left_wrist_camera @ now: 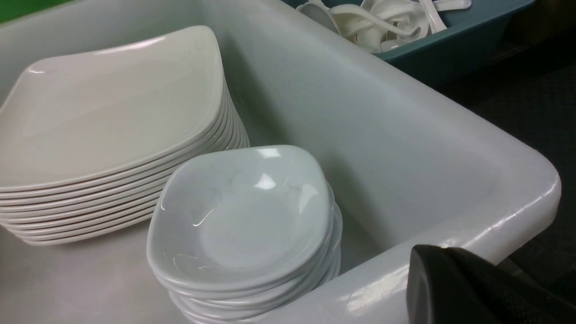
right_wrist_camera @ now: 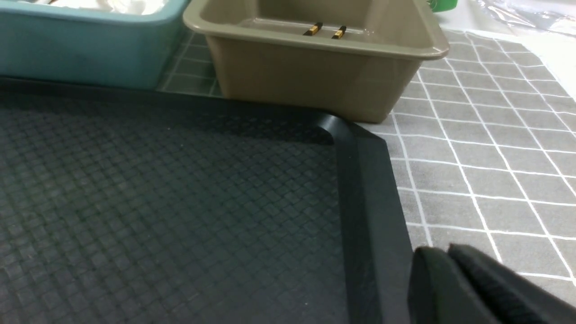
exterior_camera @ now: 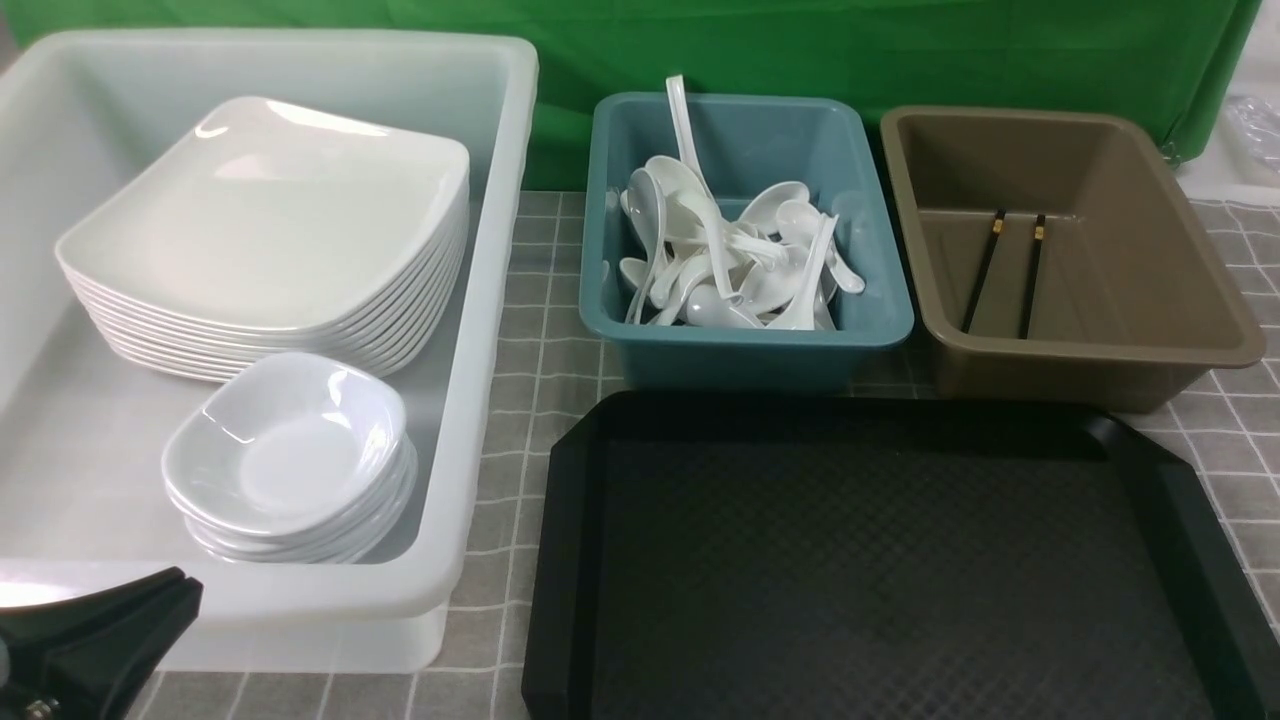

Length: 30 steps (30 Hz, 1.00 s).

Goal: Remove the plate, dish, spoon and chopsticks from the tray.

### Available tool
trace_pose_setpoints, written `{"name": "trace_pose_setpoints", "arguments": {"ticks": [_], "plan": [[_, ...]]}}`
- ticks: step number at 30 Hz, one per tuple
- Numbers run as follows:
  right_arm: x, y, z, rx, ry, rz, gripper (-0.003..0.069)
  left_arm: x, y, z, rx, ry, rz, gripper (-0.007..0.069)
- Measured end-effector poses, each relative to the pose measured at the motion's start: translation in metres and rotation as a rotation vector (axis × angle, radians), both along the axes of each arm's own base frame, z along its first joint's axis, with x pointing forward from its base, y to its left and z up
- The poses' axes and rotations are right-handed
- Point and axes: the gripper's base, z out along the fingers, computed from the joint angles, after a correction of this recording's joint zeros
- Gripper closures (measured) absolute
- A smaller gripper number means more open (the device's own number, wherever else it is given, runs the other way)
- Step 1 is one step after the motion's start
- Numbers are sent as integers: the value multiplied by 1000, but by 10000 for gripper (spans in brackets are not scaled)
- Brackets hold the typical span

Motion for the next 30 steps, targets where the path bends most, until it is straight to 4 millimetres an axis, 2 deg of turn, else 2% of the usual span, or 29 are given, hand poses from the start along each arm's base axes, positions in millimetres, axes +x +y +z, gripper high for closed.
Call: {"name": "trace_pose_setpoints", "arguments": {"ticks": [7,12,14,16,19,23,30], "plan": [[0,0,0,1,0,0,572,1,1,1,-21,-37,23,613],[0,0,0,1,0,0,568,-4,14,1,-167,-208,169,613],[0,0,0,1,0,0,564,-10,21,-4,-214,-258,240,613],[0,0,0,1,0,0,559,-18,26,-18,-249,-280,312,613],[0,0,0,1,1,0,553,-21,30,-31,-271,-256,374,613],[0,0,0,1,0,0,543,-24,32,-49,-264,-100,434,613],[0,0,0,1,0,0,526,-23,32,-47,-264,-116,431,613]]}}
